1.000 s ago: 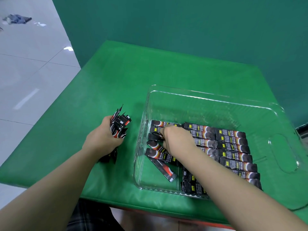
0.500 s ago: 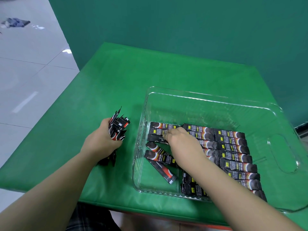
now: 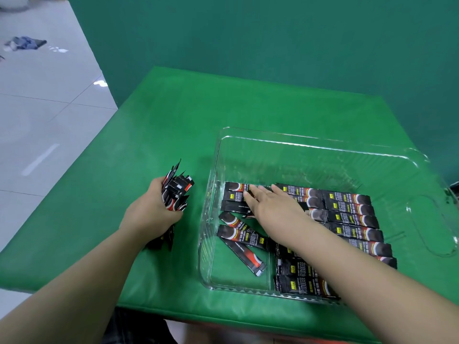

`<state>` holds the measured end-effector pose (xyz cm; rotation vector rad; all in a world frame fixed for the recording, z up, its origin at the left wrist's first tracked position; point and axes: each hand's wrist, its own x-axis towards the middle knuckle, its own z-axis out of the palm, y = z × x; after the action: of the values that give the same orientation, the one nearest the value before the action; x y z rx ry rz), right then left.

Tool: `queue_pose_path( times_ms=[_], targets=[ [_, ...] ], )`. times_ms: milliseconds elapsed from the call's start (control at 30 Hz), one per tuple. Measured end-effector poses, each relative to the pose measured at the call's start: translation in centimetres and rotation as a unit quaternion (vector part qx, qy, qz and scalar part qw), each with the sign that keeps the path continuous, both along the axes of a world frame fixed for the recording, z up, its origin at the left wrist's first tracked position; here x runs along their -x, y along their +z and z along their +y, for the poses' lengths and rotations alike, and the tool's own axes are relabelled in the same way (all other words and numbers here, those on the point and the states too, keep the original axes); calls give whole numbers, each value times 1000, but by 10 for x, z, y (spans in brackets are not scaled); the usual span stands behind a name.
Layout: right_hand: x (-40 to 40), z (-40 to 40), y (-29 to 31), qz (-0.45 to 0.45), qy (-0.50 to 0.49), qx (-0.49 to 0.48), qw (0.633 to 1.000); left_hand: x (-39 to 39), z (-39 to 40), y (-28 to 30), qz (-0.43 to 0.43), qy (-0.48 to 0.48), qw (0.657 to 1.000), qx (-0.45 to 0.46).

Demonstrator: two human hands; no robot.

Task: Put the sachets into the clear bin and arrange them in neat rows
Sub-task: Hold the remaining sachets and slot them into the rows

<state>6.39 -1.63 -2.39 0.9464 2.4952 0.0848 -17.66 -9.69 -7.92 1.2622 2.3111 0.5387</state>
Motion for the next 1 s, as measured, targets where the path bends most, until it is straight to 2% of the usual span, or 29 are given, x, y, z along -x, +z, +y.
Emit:
queue_pose_path(
  times_ms=[100, 200, 367, 533, 667, 1000],
  targets=[
    [0, 0, 0, -4, 1, 8, 1000, 0, 0, 1, 0, 0, 1000, 0],
    [-6, -7, 4, 41, 23, 7, 999, 1, 1, 0, -4, 2, 1000, 2],
    [-17, -35, 11, 94, 46, 61, 993, 1, 1, -1, -3, 1, 1000, 2],
    [-15, -40, 8, 172, -33, 47, 983, 2, 1, -3, -9, 3, 1000, 0],
    [-5, -37, 7, 143, -83, 82, 983, 2, 1, -2, -5, 0, 1000, 0],
    [3, -34, 1, 115, -91, 48, 988, 2, 1, -3, -4, 0, 1000, -3]
  ],
)
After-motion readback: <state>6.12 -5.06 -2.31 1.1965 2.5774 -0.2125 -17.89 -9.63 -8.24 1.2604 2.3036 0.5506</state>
